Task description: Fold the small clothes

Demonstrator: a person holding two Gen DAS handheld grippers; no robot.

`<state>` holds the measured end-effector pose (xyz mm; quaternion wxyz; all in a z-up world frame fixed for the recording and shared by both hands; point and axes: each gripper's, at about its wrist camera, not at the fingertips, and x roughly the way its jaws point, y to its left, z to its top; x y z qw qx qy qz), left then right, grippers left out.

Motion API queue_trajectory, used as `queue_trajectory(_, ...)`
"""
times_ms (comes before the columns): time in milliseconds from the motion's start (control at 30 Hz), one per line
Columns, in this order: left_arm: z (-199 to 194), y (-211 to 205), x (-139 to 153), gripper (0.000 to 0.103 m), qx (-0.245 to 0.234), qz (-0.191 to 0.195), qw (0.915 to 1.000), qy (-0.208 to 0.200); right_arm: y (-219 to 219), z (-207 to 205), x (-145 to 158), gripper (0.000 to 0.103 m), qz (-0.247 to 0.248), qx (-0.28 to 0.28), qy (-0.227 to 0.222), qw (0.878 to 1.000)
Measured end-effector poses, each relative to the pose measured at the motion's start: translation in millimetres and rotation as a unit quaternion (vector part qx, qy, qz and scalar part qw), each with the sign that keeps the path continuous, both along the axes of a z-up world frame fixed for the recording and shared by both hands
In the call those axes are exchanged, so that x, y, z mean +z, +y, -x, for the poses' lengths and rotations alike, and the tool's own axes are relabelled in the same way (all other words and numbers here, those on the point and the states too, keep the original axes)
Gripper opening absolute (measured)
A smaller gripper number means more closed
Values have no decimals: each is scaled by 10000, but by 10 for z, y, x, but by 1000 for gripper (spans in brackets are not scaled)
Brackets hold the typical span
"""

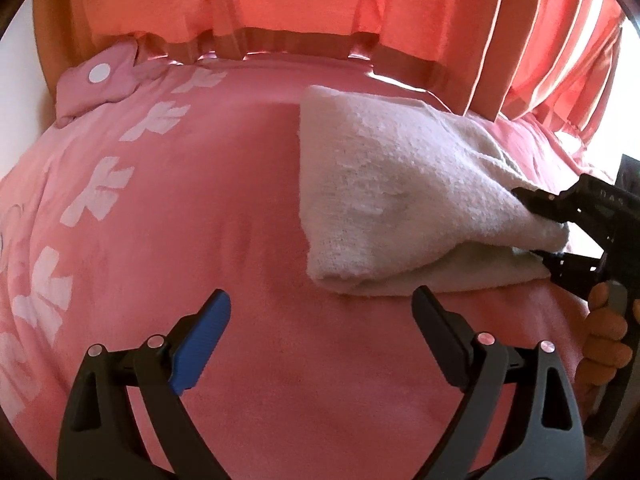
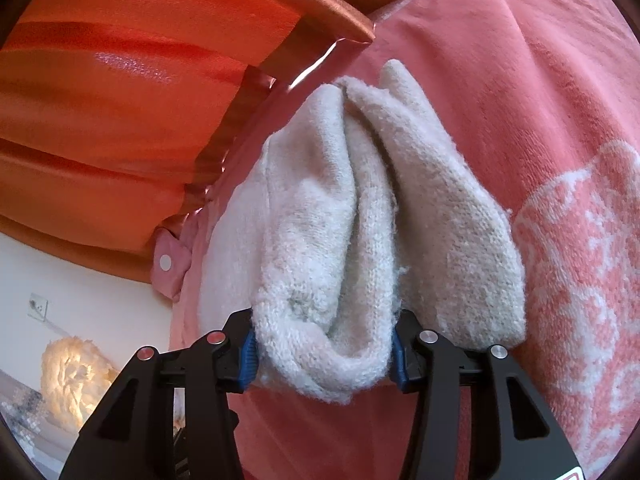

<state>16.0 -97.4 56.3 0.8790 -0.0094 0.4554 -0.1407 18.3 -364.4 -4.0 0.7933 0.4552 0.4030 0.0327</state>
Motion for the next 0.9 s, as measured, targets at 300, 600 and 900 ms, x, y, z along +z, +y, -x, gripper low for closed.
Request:
queue_trajectory(300,35,74,200,93,-50,162,9994,-292,77,-152,88,32,567,32,-92,9983)
queue_trajectory(600,-192,280,419,93,118,393,9980,-479,252,-57,557,19,2178,336,-534,9739)
queue_trajectory(900,-437,48,438,94,-284,391,9973,-550,-44,-164,453,20,2157,354,-119,9757)
